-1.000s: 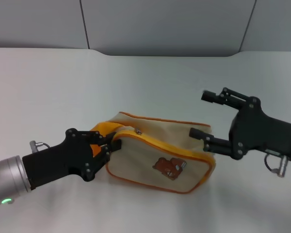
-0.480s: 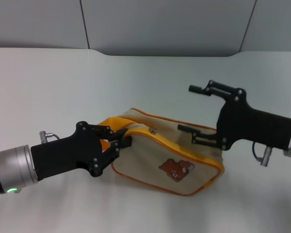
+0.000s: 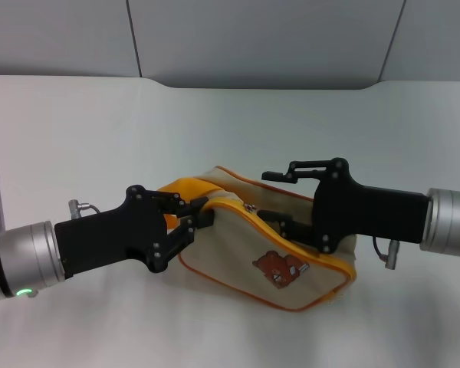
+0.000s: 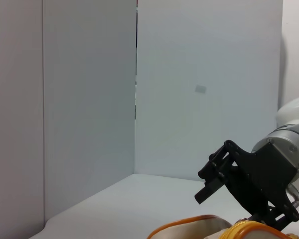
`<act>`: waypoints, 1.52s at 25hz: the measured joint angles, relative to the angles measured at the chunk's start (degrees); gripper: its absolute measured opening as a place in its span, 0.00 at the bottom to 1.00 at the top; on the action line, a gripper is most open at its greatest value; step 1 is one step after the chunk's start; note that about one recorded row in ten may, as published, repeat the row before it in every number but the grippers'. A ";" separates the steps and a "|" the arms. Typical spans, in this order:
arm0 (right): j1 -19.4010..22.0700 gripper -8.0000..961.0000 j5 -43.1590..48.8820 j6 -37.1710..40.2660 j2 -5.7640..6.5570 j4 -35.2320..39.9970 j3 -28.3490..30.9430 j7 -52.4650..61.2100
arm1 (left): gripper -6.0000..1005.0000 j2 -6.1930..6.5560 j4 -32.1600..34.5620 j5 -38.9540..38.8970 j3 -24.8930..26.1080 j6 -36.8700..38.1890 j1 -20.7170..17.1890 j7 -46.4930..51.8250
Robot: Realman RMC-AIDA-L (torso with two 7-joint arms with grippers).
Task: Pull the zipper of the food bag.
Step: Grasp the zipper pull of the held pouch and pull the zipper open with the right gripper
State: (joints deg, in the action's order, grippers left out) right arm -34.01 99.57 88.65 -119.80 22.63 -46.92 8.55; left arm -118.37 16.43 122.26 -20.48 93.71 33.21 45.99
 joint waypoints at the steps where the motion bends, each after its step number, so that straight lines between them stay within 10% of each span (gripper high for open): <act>1: -0.49 0.55 0.00 -0.04 0.00 -0.21 -0.16 -0.39 | 0.12 -0.04 0.01 0.00 0.00 -0.10 0.22 0.12; 32: -3.40 0.40 -1.49 -2.84 -0.08 -3.49 -5.99 -2.72 | 0.11 -0.12 1.41 -0.13 0.01 -0.37 0.51 1.48; 38: -3.72 0.18 -1.50 -3.55 -0.08 -4.24 -6.14 -2.30 | 0.11 -0.15 1.22 -0.14 0.00 -0.06 0.52 1.48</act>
State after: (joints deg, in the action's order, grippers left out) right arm -37.72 98.08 85.10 -119.89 18.39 -53.07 6.24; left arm -118.52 17.65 122.13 -20.48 93.64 33.73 47.47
